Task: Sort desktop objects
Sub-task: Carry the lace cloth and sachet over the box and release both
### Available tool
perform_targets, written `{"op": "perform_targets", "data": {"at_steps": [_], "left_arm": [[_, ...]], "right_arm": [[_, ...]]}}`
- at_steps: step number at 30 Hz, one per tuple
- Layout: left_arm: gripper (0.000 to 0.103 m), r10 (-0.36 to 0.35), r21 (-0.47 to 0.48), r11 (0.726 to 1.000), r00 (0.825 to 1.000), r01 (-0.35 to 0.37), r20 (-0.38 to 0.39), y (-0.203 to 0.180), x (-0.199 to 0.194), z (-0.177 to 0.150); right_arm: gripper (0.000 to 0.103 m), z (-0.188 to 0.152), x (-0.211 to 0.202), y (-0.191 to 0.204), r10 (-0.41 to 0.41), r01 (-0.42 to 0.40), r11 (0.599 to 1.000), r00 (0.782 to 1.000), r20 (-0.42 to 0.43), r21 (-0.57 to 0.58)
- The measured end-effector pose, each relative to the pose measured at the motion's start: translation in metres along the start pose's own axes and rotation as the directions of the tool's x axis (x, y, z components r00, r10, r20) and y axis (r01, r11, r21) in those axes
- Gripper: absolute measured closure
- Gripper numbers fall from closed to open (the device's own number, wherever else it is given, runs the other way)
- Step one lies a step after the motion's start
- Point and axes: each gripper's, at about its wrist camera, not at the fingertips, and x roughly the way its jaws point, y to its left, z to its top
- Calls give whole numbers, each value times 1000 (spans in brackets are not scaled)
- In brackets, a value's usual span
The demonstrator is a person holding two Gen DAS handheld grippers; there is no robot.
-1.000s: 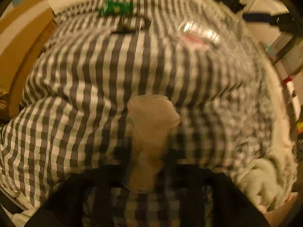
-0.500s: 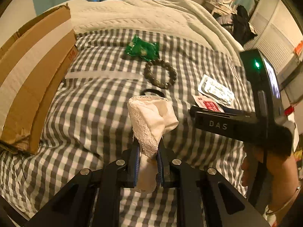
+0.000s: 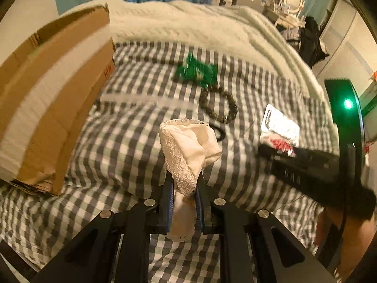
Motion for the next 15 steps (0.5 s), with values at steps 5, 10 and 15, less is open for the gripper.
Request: {"op": "perform_targets", "data": {"at_steps": [5, 10, 15], "left_arm": [[87, -19, -36, 999, 997, 21, 75, 19, -50, 27], [87, 10, -18, 1000, 981, -7, 195, 54, -123, 71], [87, 71, -38, 997, 964, -63, 258, 116, -178, 120]], "right_arm": [[64, 14, -67, 26, 65, -64, 998, 992, 107, -15], [64, 61, -155, 86, 217, -199, 976, 940, 264, -93], [64, 104, -215, 159, 293, -220, 942, 907, 303, -253]]}}
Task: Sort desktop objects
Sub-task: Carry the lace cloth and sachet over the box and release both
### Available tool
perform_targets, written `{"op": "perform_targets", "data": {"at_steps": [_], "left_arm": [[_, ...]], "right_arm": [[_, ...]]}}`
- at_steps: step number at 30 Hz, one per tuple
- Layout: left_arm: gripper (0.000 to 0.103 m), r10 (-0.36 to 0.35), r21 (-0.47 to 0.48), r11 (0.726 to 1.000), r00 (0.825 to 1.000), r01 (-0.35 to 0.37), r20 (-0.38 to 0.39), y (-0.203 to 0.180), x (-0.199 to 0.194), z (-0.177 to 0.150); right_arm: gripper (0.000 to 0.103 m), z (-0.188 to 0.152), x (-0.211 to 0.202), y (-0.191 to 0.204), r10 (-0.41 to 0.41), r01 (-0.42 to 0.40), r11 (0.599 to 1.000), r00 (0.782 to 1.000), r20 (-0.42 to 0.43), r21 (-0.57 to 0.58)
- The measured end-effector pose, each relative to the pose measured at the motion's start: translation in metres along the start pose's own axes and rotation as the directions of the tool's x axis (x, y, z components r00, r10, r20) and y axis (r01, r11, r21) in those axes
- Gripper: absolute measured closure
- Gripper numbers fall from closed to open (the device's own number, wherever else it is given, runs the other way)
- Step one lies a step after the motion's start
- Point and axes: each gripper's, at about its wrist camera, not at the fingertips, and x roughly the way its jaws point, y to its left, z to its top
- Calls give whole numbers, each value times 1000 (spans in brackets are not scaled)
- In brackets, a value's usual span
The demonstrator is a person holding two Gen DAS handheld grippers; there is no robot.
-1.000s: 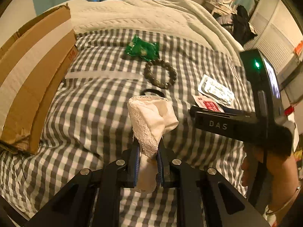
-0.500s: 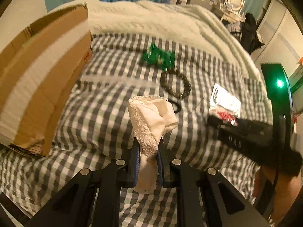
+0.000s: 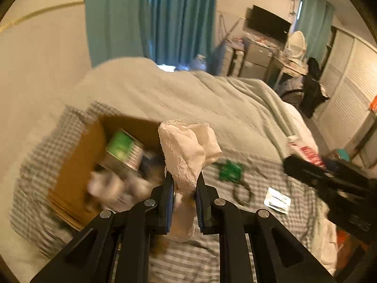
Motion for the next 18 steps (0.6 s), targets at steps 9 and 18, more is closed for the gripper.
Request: {"op": "perform_targets", "data": {"at_steps": [9, 18], "left_arm": [[87, 110, -40, 993, 994, -111, -16, 77, 23, 9], [59, 141, -70, 986, 985, -148, -96, 127, 52, -2]], "right_arm": [[63, 33, 82, 97, 127, -139, 983, 987, -101, -117], [41, 25, 134, 117, 104, -133, 974, 982, -158, -185]]}}
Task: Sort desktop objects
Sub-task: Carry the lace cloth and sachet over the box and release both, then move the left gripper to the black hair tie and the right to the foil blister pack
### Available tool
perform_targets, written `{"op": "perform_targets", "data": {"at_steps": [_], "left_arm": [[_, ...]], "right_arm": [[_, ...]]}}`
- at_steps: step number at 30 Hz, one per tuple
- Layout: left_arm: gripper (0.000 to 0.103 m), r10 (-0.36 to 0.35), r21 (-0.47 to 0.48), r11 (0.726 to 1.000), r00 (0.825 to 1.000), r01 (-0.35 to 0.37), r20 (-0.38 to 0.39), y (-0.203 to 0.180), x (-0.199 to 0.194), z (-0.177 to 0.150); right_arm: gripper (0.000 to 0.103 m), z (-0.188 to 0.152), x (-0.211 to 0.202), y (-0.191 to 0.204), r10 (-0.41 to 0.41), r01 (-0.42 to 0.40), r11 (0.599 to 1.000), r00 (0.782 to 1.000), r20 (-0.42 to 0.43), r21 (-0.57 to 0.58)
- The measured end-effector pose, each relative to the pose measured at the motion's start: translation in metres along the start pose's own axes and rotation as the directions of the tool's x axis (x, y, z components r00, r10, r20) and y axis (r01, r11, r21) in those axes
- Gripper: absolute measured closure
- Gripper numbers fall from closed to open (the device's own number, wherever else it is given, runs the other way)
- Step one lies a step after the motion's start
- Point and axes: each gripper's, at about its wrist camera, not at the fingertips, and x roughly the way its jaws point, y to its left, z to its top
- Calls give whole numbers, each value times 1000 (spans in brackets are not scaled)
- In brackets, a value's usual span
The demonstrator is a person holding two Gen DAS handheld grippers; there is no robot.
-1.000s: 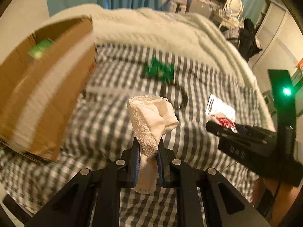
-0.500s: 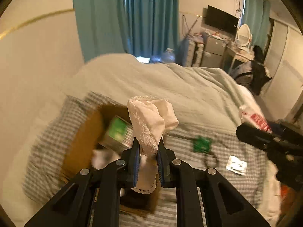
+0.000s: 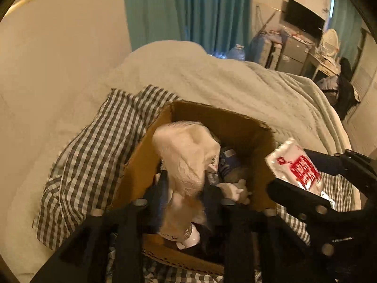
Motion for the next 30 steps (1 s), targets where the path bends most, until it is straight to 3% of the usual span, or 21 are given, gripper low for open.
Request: {"op": "perform_targets", "data": {"at_steps": [1, 2, 5, 16, 24, 30], "left_arm": [[44, 5, -10, 1000, 1000, -5, 4, 4, 0, 0], [36, 9, -16, 1000, 1000, -9, 14, 5, -2, -3], [29, 12, -12, 1000, 1000, -12, 29, 6, -6, -3], [23, -31, 36, 999, 997, 28, 72, -33, -37, -3], [21, -140, 31, 990, 988, 138, 66, -110, -55, -28], [20, -143, 204, 971, 988, 127, 62, -194, -51, -58]], "right_arm": [[40, 1, 0, 2, -1, 1, 1000, 1000, 0, -5], [40, 1, -3, 1, -8, 8, 1000, 1000, 2, -8], [34, 1, -10, -2, -11, 11, 1000, 1000, 18, -2], [31, -29, -68, -49, -103, 99, 993, 993, 58, 62], [30, -97, -122, -130, -247, 239, 952, 969, 21, 189], [30, -154, -144, -191, -325, 322, 902, 945, -36, 287]]}}
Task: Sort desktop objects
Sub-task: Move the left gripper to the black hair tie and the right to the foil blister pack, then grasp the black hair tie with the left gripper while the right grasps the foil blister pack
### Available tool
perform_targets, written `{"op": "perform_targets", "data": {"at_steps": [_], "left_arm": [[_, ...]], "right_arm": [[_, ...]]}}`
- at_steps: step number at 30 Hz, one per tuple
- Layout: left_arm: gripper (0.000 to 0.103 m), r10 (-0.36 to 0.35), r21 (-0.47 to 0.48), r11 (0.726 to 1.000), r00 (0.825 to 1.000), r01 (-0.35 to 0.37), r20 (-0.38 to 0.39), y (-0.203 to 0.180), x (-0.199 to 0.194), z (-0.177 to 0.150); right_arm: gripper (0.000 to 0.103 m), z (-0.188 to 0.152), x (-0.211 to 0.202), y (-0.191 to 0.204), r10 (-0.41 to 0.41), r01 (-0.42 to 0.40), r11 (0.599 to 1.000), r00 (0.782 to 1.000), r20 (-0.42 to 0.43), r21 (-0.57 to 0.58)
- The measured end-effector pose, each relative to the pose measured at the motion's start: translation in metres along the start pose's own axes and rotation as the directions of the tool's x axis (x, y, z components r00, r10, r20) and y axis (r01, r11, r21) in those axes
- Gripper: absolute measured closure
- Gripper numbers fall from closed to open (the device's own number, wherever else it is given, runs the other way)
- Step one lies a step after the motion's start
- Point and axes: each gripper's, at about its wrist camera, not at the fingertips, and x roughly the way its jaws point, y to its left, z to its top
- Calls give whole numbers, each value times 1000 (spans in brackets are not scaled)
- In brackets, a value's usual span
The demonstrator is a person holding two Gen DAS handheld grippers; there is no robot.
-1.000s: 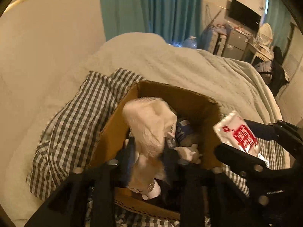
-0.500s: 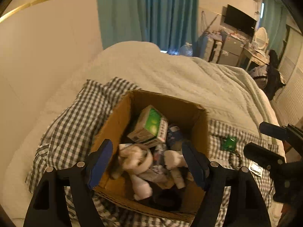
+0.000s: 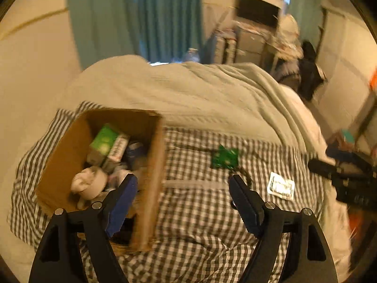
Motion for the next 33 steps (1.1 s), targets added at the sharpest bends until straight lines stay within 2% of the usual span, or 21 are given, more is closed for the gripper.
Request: {"op": "perform_targets", "data": {"at_steps": [2, 6, 8, 10, 12, 16, 20, 22, 24, 26, 29, 30, 33], "left_arm": [[20, -11, 59, 998, 1000, 11, -6, -27, 13, -7], [20, -39, 106, 993, 997, 45, -62, -73, 49, -27], [20, -45, 94, 994, 994, 54, -98, -87, 72, -39], [20, -47, 65, 996, 990, 55, -130, -94, 95, -52], [20, -42, 27, 999, 985, 47, -165, -99, 120, -63], [20, -22, -16, 1000, 974, 19, -224, -103, 162, -81], [21, 9, -34, 999, 969, -18, -248, -103, 188, -90], [24, 22, -27, 999, 966, -30, -259, -105, 197, -90], [29, 43, 4, 999, 969, -43, -244, -108, 201, -90], [48, 61, 37, 998, 972, -54, -226, -111, 203, -91], [68, 60, 48, 998, 975, -50, -213, -107, 203, -93], [71, 50, 41, 998, 977, -42, -209, -105, 204, -93], [93, 17, 2, 1000, 979, -17, -205, -93, 202, -92]], "right_arm": [[30, -10, 6, -22, -27, 28, 999, 999, -25, 28], [30, -30, 33, -64, -70, 77, 994, 993, -92, 78], [29, -35, 45, -77, -87, 95, 992, 991, -106, 77], [22, -38, 59, -84, -122, 128, 991, 986, -114, 50], [19, -41, 74, -86, -144, 146, 989, 981, -127, 10], [19, -49, 103, -89, -138, 134, 990, 978, -160, -37], [18, -61, 131, -88, -104, 84, 989, 980, -169, -122], [13, -66, 143, -88, -84, 58, 987, 981, -172, -149], [11, -71, 162, -89, -68, 34, 985, 977, -200, -169], [11, -75, 176, -91, -60, 19, 984, 971, -230, -179], [11, -81, 198, -96, -91, 35, 977, 960, -263, -210], [11, -83, 203, -98, -96, 39, 977, 960, -264, -210], [4, -87, 217, -107, -80, 30, 984, 955, -286, -175]]}}
